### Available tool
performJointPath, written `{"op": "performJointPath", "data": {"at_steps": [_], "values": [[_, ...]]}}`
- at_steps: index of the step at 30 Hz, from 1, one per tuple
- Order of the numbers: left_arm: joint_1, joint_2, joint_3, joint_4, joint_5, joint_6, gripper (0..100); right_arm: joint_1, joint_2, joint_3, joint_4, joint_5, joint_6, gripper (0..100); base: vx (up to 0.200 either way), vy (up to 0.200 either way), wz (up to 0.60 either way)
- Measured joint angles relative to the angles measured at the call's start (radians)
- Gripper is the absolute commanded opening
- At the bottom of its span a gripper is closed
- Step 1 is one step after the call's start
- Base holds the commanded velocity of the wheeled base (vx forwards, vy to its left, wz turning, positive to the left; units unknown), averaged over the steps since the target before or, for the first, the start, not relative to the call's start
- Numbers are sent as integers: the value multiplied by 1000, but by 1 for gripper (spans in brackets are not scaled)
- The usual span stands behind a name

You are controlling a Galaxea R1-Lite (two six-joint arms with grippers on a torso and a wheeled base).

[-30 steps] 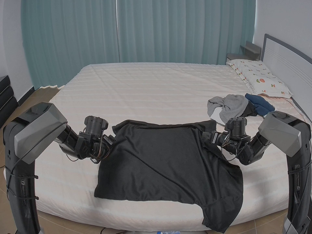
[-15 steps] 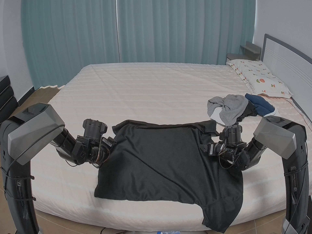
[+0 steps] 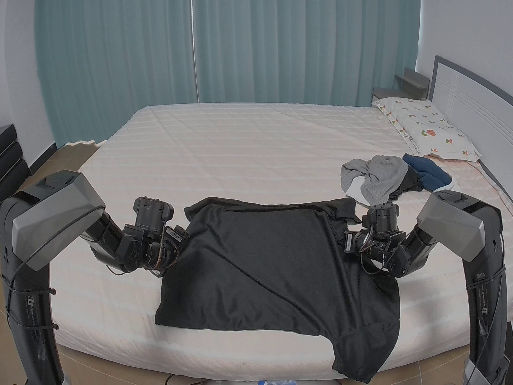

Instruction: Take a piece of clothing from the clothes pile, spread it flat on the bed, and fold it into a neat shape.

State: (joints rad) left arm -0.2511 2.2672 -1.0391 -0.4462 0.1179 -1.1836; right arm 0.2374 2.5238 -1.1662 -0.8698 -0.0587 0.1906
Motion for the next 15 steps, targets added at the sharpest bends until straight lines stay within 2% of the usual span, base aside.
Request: {"op": "performJointPath", "data": {"at_steps": [10,15], "values": [[3,0,10,-2,0,1,100,-33,-20,-24,3,6,16,0,0,0,0],[4,0,14,-1,-1,1,100,-51,-29,-10,3,31,20,0,0,0,0]]}}
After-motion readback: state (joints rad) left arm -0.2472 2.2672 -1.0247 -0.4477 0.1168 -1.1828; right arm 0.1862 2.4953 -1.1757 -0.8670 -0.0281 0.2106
